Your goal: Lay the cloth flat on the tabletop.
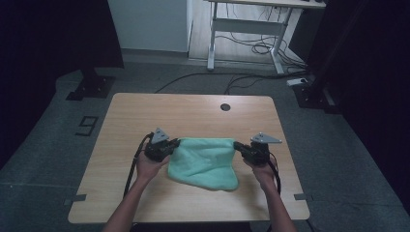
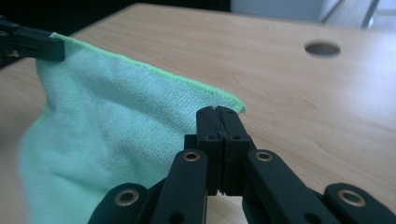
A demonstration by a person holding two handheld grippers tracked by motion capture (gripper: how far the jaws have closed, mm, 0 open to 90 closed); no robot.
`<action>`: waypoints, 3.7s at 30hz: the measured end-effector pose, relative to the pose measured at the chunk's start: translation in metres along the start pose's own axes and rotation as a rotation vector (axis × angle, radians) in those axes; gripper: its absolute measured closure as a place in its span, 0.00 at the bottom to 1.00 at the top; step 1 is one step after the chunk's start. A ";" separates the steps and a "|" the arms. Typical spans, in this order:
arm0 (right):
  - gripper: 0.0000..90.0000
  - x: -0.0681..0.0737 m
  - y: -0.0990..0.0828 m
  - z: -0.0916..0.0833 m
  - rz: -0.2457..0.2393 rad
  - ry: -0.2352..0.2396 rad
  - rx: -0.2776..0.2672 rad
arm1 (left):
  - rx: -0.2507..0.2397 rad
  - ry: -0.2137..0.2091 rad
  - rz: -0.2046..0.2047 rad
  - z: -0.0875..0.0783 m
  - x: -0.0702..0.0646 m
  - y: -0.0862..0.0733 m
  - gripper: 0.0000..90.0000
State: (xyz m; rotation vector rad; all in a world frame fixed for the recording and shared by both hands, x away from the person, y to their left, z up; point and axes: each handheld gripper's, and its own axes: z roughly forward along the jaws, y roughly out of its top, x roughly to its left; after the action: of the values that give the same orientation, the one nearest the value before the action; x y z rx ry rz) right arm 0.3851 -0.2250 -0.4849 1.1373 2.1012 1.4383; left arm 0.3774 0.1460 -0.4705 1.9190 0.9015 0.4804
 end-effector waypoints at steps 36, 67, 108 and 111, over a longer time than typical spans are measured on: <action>0.98 0.056 0.083 -0.089 -0.158 0.017 -0.273 | -0.189 -0.112 0.023 -0.086 -0.021 0.058 0.95; 0.67 -0.024 0.021 0.052 0.085 -0.107 0.031 | 0.085 -0.007 -0.135 0.038 0.044 0.003 0.56; 0.68 0.025 -0.045 0.054 -0.052 0.003 0.319 | 0.251 -0.048 -0.117 0.052 0.002 -0.054 0.51; 0.69 0.007 -0.034 0.070 -0.042 -0.022 0.320 | 0.248 -0.050 -0.127 0.048 -0.007 -0.057 0.50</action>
State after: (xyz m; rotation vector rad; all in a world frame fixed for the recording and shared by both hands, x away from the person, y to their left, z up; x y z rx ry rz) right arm 0.4130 -0.1825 -0.5440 1.2059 2.3835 1.0899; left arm 0.3814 0.1296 -0.5438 2.0705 1.0834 0.2527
